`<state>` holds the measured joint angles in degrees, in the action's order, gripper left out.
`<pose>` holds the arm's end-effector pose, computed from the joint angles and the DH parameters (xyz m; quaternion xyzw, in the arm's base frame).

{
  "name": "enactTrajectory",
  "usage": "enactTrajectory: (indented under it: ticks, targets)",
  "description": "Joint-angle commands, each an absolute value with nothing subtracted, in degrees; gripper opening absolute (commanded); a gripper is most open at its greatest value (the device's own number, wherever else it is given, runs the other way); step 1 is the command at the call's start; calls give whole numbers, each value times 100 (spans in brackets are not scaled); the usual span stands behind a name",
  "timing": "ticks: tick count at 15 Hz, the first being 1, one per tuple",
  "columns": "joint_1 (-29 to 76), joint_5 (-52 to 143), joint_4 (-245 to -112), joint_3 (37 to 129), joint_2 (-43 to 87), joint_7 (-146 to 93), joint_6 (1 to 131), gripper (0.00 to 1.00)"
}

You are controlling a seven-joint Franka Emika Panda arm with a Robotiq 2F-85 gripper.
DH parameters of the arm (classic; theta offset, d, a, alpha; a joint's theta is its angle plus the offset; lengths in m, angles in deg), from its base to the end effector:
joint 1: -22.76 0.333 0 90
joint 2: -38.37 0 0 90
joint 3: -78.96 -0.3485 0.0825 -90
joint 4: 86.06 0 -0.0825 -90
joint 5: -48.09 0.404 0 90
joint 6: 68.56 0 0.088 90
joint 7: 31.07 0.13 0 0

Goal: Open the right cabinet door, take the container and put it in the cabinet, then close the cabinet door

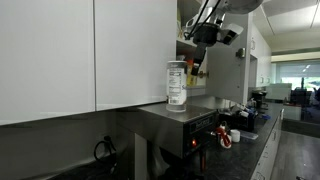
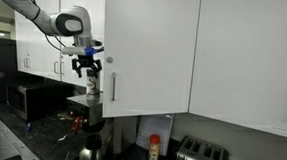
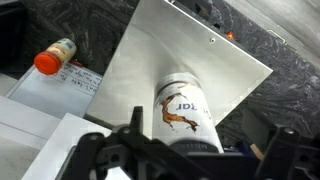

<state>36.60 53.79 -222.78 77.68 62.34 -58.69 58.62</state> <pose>0.4388 0.1244 0.5010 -0.9321 -0.3376 -0.1290 0.0246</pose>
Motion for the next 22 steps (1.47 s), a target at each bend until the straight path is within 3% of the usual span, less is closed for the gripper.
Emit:
enactTrajectory:
  ticks: [1,22]
  targets:
    - [3756,5661,-22343,7792,6078,-5946,6233,100]
    - [4138,6013,-23488,7939,6432,-6371,8179,100]
